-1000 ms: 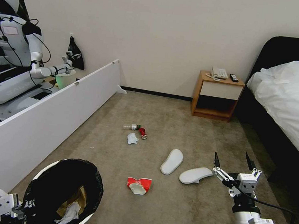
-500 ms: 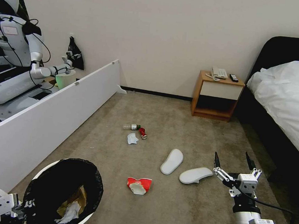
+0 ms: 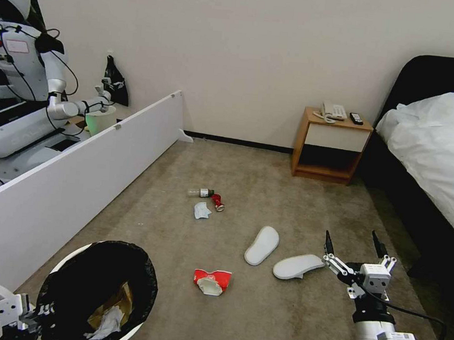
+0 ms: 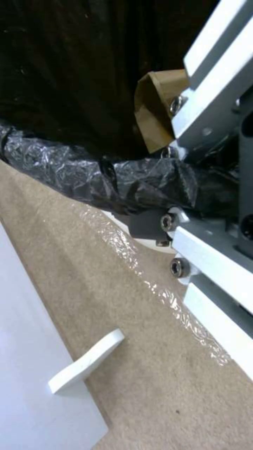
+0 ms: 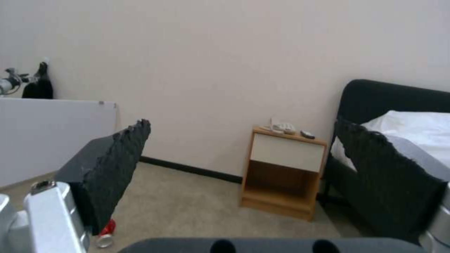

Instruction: Pick up the trash bin and place the garbage on the floor into it.

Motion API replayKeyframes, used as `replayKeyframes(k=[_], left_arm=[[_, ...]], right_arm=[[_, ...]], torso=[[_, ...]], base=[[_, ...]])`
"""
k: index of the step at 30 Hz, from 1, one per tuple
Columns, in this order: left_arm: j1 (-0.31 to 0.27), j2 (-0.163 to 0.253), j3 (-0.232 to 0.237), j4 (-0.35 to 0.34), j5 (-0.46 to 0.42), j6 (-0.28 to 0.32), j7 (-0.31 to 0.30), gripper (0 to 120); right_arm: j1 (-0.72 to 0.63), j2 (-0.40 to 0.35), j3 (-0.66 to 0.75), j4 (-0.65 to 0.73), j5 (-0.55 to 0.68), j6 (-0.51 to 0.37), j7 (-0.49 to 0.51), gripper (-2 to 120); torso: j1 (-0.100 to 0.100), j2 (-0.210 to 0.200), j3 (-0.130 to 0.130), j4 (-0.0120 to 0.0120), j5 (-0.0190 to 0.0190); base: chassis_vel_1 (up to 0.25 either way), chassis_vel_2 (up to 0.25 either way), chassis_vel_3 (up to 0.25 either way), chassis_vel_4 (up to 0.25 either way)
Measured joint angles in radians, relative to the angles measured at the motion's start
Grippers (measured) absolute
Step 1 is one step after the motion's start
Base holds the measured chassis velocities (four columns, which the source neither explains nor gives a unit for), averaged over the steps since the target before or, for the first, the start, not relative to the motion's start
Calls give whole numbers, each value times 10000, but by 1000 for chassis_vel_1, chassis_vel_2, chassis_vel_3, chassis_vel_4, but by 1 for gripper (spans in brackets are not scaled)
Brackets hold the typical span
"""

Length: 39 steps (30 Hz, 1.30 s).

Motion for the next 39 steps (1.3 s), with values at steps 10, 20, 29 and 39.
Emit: replayKeyframes(k=[10, 20, 29, 39], left_arm=[[-23, -34, 3, 24, 39, -26, 24, 2], [-31, -52, -17, 61, 45, -30, 28, 2], [-85, -72, -3, 91, 65, -36, 35, 2], [-131, -81, 5, 131, 74, -36, 42, 2]], right_arm=[[-8, -10, 182, -135, -19, 76, -219, 100], [36, 4, 129, -238, -33, 122, -238, 100], [90, -15, 115, -302, -28, 136, -230, 100], [173, -17, 43, -398, -16, 174, -216, 100]], torso=[[0, 0, 0, -3, -1], [-1, 0, -1, -1, 0], [0, 0, 0, -1, 0], [-1, 0, 0, -3, -1]], base=[[0, 0, 0, 0], [-53, 52, 57, -52], [-98, 98, 107, -103], [-72, 63, 78, -70]])
